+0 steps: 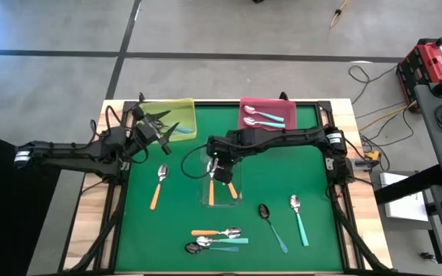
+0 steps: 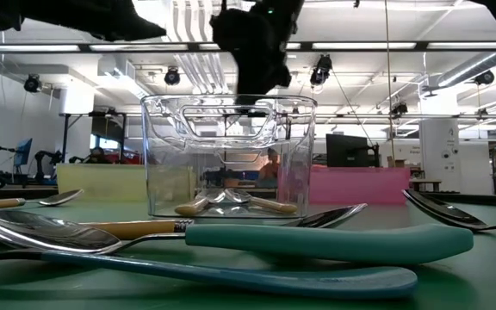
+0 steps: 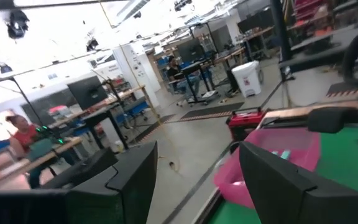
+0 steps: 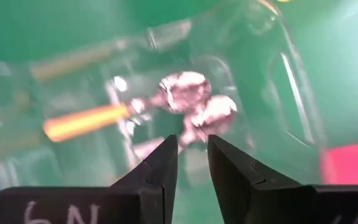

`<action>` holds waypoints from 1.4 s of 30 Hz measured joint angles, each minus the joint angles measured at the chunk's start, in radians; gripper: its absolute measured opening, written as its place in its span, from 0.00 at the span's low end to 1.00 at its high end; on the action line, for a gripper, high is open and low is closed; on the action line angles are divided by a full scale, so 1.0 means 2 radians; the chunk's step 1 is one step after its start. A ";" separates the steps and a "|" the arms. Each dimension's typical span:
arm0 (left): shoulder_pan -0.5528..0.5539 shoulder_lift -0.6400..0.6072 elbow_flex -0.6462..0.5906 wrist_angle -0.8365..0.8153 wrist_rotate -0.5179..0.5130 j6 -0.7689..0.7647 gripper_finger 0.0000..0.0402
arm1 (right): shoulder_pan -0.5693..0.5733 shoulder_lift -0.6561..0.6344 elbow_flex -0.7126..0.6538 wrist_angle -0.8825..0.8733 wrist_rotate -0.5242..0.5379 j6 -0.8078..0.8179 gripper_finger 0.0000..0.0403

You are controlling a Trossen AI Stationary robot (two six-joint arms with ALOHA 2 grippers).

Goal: Sort silverware by color (type)
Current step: Put the right light blue spoon into the pink bin

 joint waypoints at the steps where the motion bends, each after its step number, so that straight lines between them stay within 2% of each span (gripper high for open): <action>1: -0.003 0.002 0.006 -0.005 0.000 -0.008 0.52 | 0.000 0.000 0.005 -0.016 0.005 -0.016 0.18; 7: -0.035 0.021 0.035 -0.033 0.000 -0.033 0.52 | 0.000 -0.008 0.001 -0.074 0.041 -0.068 0.14; 15: -0.084 0.058 0.065 -0.059 0.001 -0.060 0.52 | 0.000 -0.077 -0.085 -0.099 0.041 -0.048 0.09; 26: -0.096 0.101 0.078 -0.060 0.000 -0.147 0.52 | 0.001 -0.229 -0.244 -0.086 0.037 0.116 0.09; 30: -0.096 0.117 0.087 -0.060 0.000 -0.166 0.52 | 0.007 -0.280 -0.299 -0.081 0.016 0.171 0.09; 42: -0.097 0.181 0.127 -0.061 0.001 -0.181 0.52 | 0.061 -0.381 -0.430 -0.067 -0.006 0.353 0.09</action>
